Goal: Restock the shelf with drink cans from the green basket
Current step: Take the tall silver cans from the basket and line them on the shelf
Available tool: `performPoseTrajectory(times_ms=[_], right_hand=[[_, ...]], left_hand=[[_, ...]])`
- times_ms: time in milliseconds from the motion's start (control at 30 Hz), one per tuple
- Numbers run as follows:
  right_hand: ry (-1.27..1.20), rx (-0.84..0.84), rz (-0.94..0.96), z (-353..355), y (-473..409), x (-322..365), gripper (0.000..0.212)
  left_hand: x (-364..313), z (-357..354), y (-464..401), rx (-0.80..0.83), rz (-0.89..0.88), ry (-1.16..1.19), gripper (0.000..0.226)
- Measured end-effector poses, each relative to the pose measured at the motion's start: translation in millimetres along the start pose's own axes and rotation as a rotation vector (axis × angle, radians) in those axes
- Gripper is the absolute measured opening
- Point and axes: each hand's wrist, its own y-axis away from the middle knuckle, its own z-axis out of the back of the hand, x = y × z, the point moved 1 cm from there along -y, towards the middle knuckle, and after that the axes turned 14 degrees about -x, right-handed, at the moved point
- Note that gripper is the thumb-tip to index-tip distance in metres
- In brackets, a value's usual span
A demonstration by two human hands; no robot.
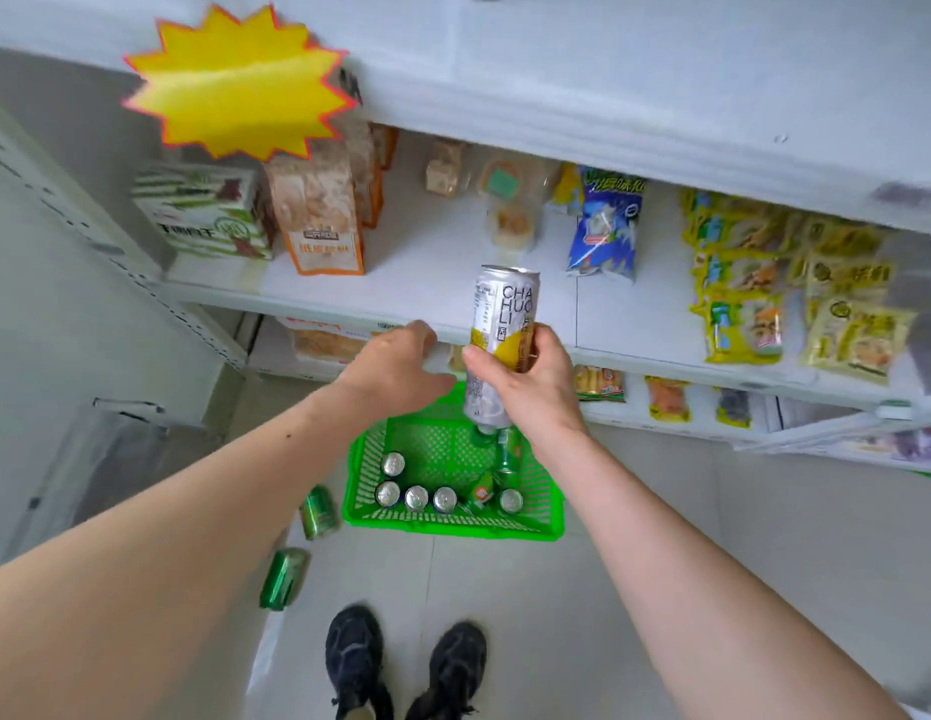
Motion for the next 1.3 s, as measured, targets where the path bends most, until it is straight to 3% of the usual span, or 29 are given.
performPoseTrajectory(times_ms=[200, 433, 633, 700, 867, 1033, 1300], right_hand=[[0.014, 0.005, 0.095, 34, 8, 83, 0.058], [-0.123, 0.092, 0.176, 68, 8, 159, 0.043], [-0.346, 0.245, -0.015, 87, -11, 197, 0.052], [-0.373, 0.272, 0.01, 93, -20, 205, 0.05], [-0.302, 0.187, 0.16, 100, -43, 222, 0.033], [-0.278, 0.071, 0.221, 95, -71, 247, 0.055], [-0.251, 0.004, 0.297, 81, -121, 279, 0.051]], left_hand=[[-59, 79, 4, -0.097, -0.09, 0.037, 0.055], [-118, 146, 6, -0.225, -0.131, 0.016, 0.049], [-149, 178, 0, -0.291, -0.124, 0.048, 0.048], [-158, 186, -4, -0.321, -0.148, 0.027, 0.049], [-172, 202, -23, -0.369, -0.19, 0.036, 0.047], [-188, 218, -50, -0.386, -0.262, 0.051, 0.046], [-208, 260, -99, -0.456, -0.368, 0.066, 0.044]])
